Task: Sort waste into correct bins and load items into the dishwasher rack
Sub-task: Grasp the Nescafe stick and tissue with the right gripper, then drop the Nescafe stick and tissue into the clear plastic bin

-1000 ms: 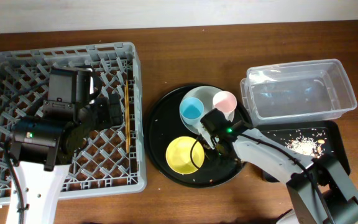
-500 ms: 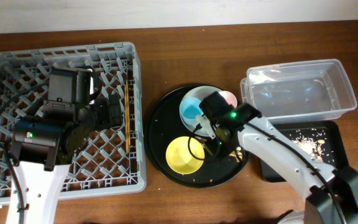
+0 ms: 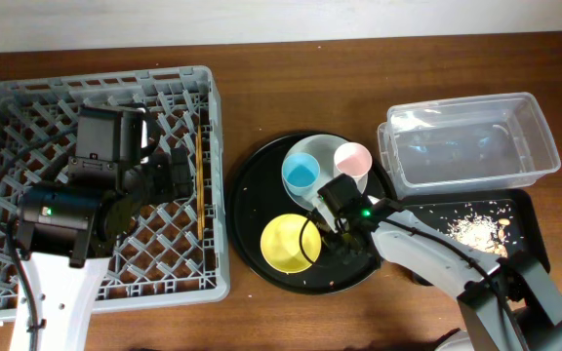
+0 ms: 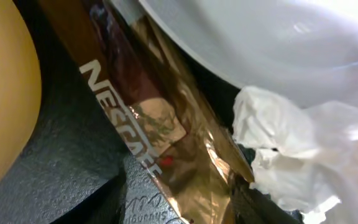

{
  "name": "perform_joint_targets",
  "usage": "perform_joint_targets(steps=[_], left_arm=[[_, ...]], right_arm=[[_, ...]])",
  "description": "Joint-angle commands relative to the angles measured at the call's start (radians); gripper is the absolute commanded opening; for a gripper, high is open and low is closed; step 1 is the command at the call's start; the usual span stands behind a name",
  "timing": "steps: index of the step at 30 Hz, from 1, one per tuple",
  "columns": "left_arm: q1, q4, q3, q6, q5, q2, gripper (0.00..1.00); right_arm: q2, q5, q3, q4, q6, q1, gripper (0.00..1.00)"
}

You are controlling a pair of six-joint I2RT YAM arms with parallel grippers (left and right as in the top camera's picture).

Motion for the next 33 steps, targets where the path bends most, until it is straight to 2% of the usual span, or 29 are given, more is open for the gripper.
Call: perform_joint_targets(steps=[1,5,7,10,12,15,22,28,31,33], left_arm=[[-0.001,0.001,-0.002,0.005,0.007,0.002,0.99],[-0.001,0.0,-0.002,0.005,0.007,0.003,0.99],[-0.001,-0.005,-0.002,0.005,0.007,0.002,0.99],[-0.001,-0.01,-0.002,0.005,0.007,0.002,0.99],[-0.001,-0.01,-0.002,0.005,0.007,0.002,0.99],[-0.001,-0.006,-0.002,0.005,0.007,0.002,0.99],[-0.001,-0.006,-0.002,0.005,0.007,0.002,0.99],[-0.001,-0.006,-0.002,0.005,0.007,0.002,0.99],[-0.001,-0.006,-0.002,0.005,0.007,0.002,0.99],[-0.001,-0.006,-0.002,0.005,0.007,0.003,0.99]], right_arm=[[0.002,0.027,0.009,-0.016,0.004,-0.005,0.54],[0.0,0.025,0.036,-0.037,0.003,-0.005,0.52],[0.001,0.024,0.029,-0.032,0.004,-0.005,0.46],[0.002,0.024,0.007,-0.01,0.004,-0.005,0.45],[0.002,0.024,-0.008,0.007,0.004,-0.005,0.35],[-0.003,0.019,0.003,-0.009,0.005,-0.005,0.04],[-0.083,-0.073,0.195,-0.237,0.004,-0.005,0.04],[-0.182,-0.008,0.39,-0.45,0.004,-0.021,0.04],[-0.22,-0.013,0.418,-0.475,0.012,-0.076,0.04],[-0.254,-0.013,0.418,-0.414,0.107,-0.211,0.04]])
